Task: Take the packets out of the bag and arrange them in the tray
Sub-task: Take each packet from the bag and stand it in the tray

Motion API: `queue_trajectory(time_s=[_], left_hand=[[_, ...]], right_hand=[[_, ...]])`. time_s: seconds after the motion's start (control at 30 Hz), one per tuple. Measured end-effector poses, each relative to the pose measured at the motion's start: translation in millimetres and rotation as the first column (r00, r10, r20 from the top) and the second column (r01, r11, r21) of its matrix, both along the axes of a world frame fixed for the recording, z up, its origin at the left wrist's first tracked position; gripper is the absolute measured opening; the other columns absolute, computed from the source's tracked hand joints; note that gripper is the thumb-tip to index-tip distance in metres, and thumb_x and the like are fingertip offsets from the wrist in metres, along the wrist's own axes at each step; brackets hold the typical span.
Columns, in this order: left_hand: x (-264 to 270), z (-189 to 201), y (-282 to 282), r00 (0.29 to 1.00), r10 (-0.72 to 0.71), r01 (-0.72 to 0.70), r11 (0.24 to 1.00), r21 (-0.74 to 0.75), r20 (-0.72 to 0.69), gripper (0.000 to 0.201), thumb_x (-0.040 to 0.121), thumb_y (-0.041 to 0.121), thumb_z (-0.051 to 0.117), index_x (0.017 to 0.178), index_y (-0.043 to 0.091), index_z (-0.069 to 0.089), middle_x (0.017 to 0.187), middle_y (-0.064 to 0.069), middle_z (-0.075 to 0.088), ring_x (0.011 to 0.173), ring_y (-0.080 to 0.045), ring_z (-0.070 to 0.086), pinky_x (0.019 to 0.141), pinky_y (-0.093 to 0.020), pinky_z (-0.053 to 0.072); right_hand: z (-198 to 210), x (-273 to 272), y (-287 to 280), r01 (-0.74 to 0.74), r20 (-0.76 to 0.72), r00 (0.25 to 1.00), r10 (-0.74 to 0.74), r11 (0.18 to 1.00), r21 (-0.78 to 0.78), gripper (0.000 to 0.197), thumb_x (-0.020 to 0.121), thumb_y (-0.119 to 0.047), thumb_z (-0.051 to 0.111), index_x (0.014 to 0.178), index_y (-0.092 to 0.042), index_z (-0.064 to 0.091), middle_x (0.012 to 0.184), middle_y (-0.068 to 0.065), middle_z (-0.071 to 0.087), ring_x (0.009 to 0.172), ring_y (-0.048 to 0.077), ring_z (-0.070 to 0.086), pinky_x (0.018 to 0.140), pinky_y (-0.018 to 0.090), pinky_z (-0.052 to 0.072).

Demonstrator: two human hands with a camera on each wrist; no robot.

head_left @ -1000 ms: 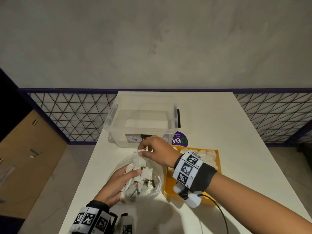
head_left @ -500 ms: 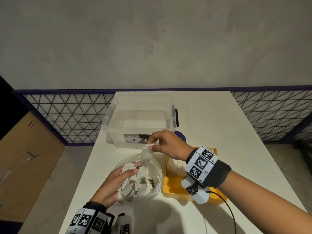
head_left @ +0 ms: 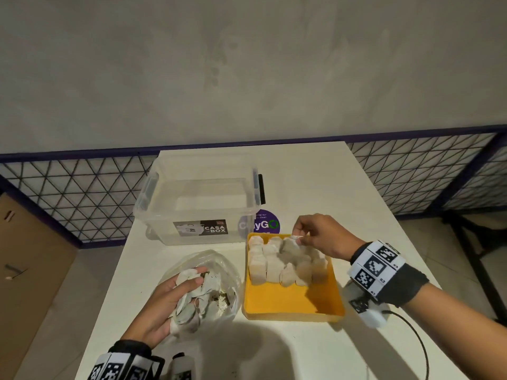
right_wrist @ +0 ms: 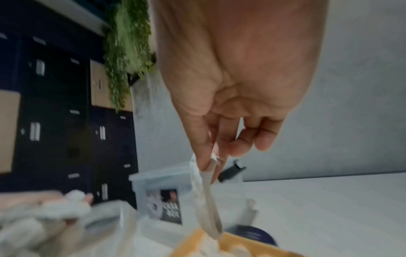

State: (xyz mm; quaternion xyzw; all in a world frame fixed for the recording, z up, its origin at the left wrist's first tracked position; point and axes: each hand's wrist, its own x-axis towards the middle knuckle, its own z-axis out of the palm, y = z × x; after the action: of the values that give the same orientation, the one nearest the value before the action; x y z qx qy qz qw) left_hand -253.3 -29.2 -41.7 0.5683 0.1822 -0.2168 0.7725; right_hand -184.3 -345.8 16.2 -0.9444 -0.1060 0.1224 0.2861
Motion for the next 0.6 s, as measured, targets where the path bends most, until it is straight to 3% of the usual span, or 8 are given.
queue_trajectory(time_s=[0.1, 0.2, 0.37, 0.47, 0.6], left_hand=[[0, 1, -1, 1.000, -0.012, 0.012, 1.000, -0.008, 0.003, 0.027, 0.084, 0.007, 0.061, 0.109, 0.011, 0.070, 0.108, -0.013, 0.072, 0.089, -0.023, 0.071, 0.061, -0.024, 0.058], [0, 3, -3, 1.000, -0.009, 0.009, 1.000, -0.003, 0.000, 0.023, 0.088, 0.004, 0.057, 0.107, 0.009, 0.069, 0.095, -0.012, 0.074, 0.066, -0.016, 0.071, 0.049, -0.020, 0.052], [2, 3, -3, 1.000, -0.011, 0.011, 1.000, 0.017, 0.005, 0.029, 0.085, 0.007, 0.060, 0.112, 0.010, 0.068, 0.110, -0.016, 0.071, 0.087, -0.022, 0.071, 0.065, -0.023, 0.057], [2, 4, -3, 1.000, -0.005, 0.005, 1.000, 0.004, 0.003, 0.029, 0.084, 0.006, 0.060, 0.112, 0.009, 0.068, 0.106, -0.018, 0.071, 0.081, -0.021, 0.072, 0.060, -0.022, 0.057], [1, 6, -4, 1.000, -0.004, 0.004, 1.000, -0.008, 0.012, 0.026, 0.086, 0.004, 0.058, 0.110, 0.009, 0.069, 0.105, -0.018, 0.072, 0.078, -0.019, 0.072, 0.055, -0.021, 0.055]], right_hand=[[-15, -7, -24, -0.039, -0.050, 0.998, 0.026, 0.960, -0.276, 0.015, 0.083, -0.013, 0.062, 0.084, -0.026, 0.053, 0.084, -0.009, 0.056, 0.080, 0.012, 0.051, 0.067, 0.022, 0.031], [-32, -14, -37, -0.089, -0.148, 0.988, 0.032, 0.913, -0.398, 0.012, 0.085, -0.015, 0.059, 0.094, -0.024, 0.059, 0.089, -0.010, 0.055, 0.097, 0.016, 0.057, 0.081, 0.025, 0.032], [-58, -21, -38, -0.115, -0.130, 0.990, 0.059, 0.874, -0.473, 0.014, 0.088, -0.016, 0.052, 0.087, -0.029, 0.048, 0.106, -0.002, 0.064, 0.108, 0.019, 0.051, 0.080, 0.028, 0.023], [-67, -22, -34, -0.093, -0.043, 0.996, 0.083, 0.833, -0.545, 0.011, 0.091, -0.018, 0.045, 0.087, -0.028, 0.047, 0.108, 0.002, 0.062, 0.109, 0.021, 0.047, 0.086, 0.029, 0.027], [-75, -22, -33, -0.074, 0.028, 0.993, 0.117, 0.778, -0.624, 0.021, 0.093, -0.021, 0.041, 0.105, -0.021, 0.058, 0.110, 0.003, 0.062, 0.111, 0.023, 0.046, 0.091, 0.031, 0.029]])
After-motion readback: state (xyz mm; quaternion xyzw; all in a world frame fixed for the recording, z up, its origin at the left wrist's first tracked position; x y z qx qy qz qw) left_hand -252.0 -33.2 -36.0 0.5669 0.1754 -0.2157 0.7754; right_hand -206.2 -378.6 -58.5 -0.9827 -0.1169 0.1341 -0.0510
